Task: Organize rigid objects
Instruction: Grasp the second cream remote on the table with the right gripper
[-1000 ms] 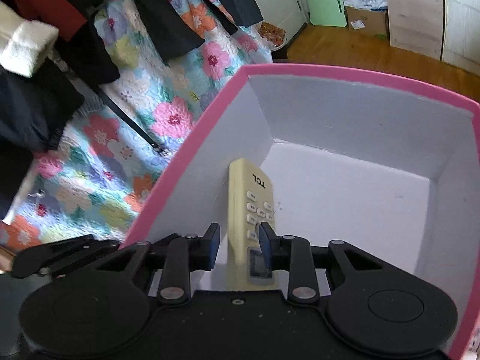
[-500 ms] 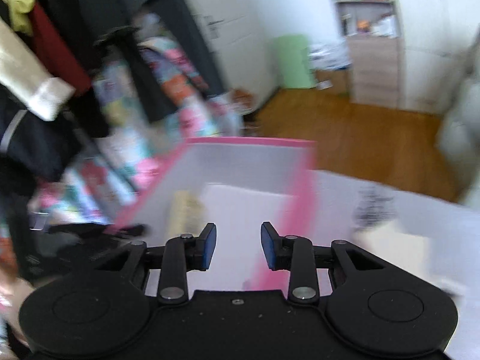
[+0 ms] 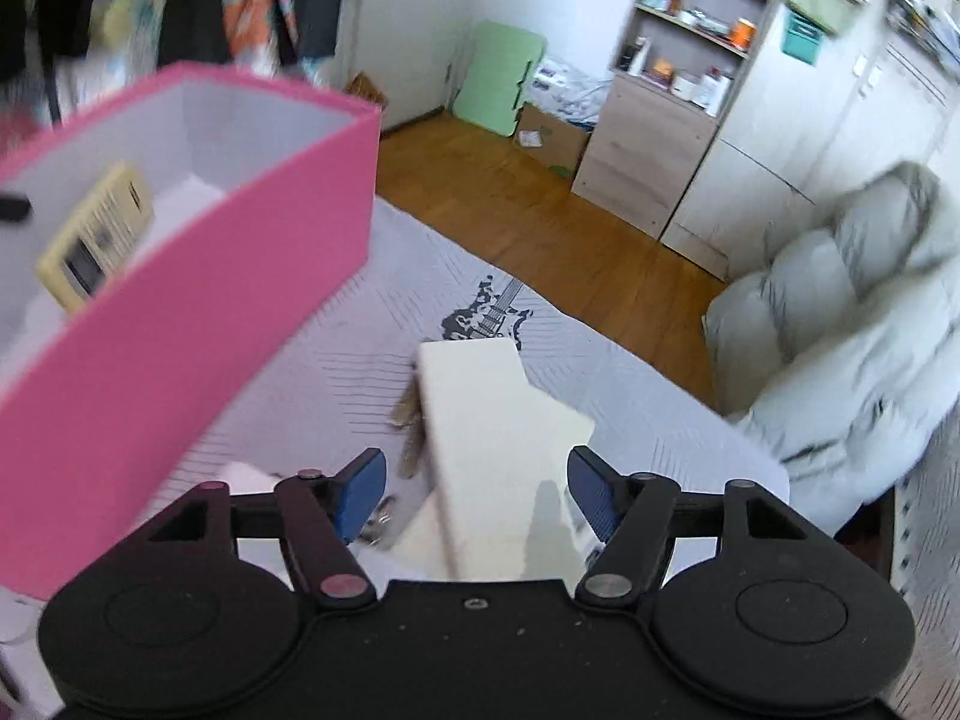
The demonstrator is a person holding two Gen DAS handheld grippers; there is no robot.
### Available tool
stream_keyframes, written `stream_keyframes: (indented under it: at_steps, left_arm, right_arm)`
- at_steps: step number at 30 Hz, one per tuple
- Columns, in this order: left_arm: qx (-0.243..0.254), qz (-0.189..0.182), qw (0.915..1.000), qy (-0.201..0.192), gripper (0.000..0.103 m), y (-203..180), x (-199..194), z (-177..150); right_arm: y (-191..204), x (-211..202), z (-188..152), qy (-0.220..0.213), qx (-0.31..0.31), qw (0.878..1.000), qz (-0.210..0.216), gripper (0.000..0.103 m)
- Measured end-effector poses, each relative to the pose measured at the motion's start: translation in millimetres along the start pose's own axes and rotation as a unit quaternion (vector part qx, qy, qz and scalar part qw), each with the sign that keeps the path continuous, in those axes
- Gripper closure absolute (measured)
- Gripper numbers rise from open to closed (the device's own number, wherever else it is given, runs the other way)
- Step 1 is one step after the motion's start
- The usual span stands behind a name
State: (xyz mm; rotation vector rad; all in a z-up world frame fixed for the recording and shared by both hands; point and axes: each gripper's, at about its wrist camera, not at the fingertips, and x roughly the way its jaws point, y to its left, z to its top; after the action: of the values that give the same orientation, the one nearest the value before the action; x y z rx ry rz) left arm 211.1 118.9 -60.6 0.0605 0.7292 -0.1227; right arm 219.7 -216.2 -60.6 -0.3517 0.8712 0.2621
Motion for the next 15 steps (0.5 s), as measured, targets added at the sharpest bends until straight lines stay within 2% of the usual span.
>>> stream_keyframes:
  at_steps: [3, 8, 9, 11, 15]
  left_arm:
    - [0.002, 0.0, 1.0, 0.0, 0.096, 0.3, -0.2, 0.0]
    - [0.01, 0.003, 0.9999, 0.0, 0.096, -1.6, -1.0, -0.2]
    - [0.01, 0.003, 0.9999, 0.0, 0.096, -2.0, -1.1, -0.1]
    - [0.01, 0.003, 0.9999, 0.0, 0.096, -1.8, -1.1, -0.1]
    - [0.008, -0.001, 1.0, -0.001, 0.096, -1.8, -1.7, 0.0]
  right_arm:
    - [-5.0, 17.1, 8.6, 0.012, -0.009, 1.0, 0.014, 0.031]
    - [-5.5, 37.8, 11.9, 0.039, -0.008, 0.999, 0.012, 0.031]
    - [-5.7, 36.6, 11.8, 0.037, -0.005, 0.999, 0.015, 0.031]
    - [-5.6, 31.2, 10.7, 0.033, -0.003, 0.999, -0.001, 0.043]
    - [-7.6, 5.4, 7.4, -0.012, 0.02, 1.0, -0.013, 0.044]
